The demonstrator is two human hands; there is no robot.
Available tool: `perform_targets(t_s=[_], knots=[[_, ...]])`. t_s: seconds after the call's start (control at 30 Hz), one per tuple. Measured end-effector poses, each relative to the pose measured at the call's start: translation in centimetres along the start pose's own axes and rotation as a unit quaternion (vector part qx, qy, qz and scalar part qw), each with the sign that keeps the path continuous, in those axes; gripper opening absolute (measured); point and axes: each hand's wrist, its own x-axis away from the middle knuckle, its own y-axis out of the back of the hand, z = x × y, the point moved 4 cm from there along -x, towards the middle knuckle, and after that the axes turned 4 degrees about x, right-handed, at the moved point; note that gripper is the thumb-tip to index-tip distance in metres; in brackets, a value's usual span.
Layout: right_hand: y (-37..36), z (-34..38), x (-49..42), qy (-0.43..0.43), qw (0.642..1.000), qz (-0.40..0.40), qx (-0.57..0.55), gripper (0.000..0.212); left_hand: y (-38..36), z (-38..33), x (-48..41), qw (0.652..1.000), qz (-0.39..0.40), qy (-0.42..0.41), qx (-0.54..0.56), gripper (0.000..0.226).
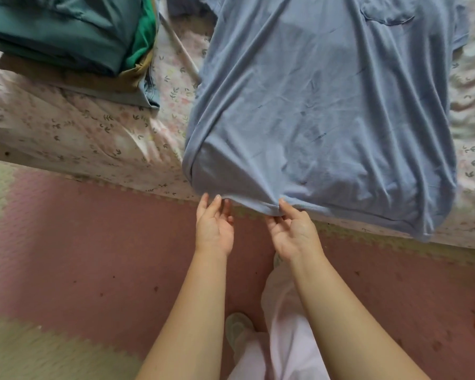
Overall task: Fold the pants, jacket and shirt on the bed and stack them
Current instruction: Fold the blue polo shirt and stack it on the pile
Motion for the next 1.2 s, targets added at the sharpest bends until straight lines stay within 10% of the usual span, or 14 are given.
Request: perform_targets(t_s=[0.47, 0.7, 1.2], knots=[[2.6, 0.5, 3.7, 0.000, 0.949, -0.076, 0.305, 0.025, 4.3, -6.4, 4.8, 0.922, -0.139, -0.171, -0.319, 0.039], [-0.1, 10.2, 6.2, 0.126, 0.894, -0.027, 0.429, 0.012, -5.5, -7.3, 9.1, 0.798, -0.011, -0.241, -0.552, 0.016], [-8.0, 25.1, 4.0, 0.277, 0.769, 0.026, 0.575, 0.008, -20.1, -11.4, 7.3, 0.735, -0.008, -0.276, -0.619, 0.019]])
